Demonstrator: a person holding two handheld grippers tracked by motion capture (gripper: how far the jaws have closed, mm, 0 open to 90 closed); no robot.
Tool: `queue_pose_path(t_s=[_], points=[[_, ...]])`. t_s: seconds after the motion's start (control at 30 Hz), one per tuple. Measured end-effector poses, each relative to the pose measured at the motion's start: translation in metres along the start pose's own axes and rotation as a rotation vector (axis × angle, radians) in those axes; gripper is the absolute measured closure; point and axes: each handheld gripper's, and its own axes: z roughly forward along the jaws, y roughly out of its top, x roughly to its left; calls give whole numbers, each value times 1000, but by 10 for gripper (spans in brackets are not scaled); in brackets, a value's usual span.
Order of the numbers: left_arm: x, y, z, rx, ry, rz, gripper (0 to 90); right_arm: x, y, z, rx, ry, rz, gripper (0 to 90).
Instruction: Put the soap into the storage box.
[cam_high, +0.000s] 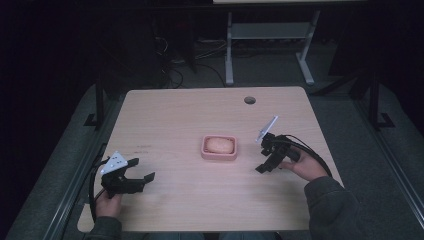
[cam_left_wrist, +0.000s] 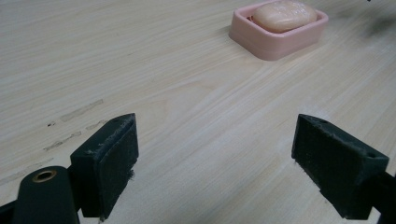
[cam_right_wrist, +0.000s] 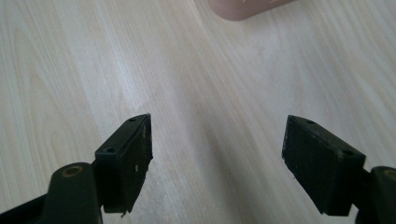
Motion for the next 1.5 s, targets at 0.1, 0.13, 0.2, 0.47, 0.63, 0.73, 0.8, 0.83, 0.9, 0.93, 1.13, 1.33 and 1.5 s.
queue_pose_path(t_s=[0.1,0.13,0.2,0.47,0.63,0.73,0.8,0.83,0.9,0.93,1.13,1.33,1.5], points=[[0,0,0,3,-3,5,143,0,-5,1,-5,-2,9,239],[0,0,0,5,-3,7,143,0,-7,1,-5,-2,14,239],[0,0,0,6,-4,9,143,0,-10,1,7,-3,23,239],[-1,-1,2,5,-9,12,143,4,-23,-3,-23,-13,23,247],[-1,-1,2,8,-11,15,143,7,-30,-2,-33,-12,33,247],[-1,-1,2,11,-12,14,143,8,-36,-3,-37,-16,40,247],[-1,-1,3,13,-13,19,143,9,-38,-3,-41,-20,39,247],[-2,-1,3,14,-13,20,142,10,-39,-4,-42,-20,44,247],[-2,-1,3,16,-12,23,143,12,-42,-4,-48,-24,44,247],[-2,-1,3,16,-12,25,143,13,-44,-5,-52,-26,42,247],[-3,-1,4,24,-14,32,143,18,-54,-5,-64,-34,53,247],[-3,-1,5,31,-14,41,143,23,-67,-4,-78,-42,62,247],[-4,-1,6,33,-13,46,143,28,-76,-3,-89,-41,83,247]])
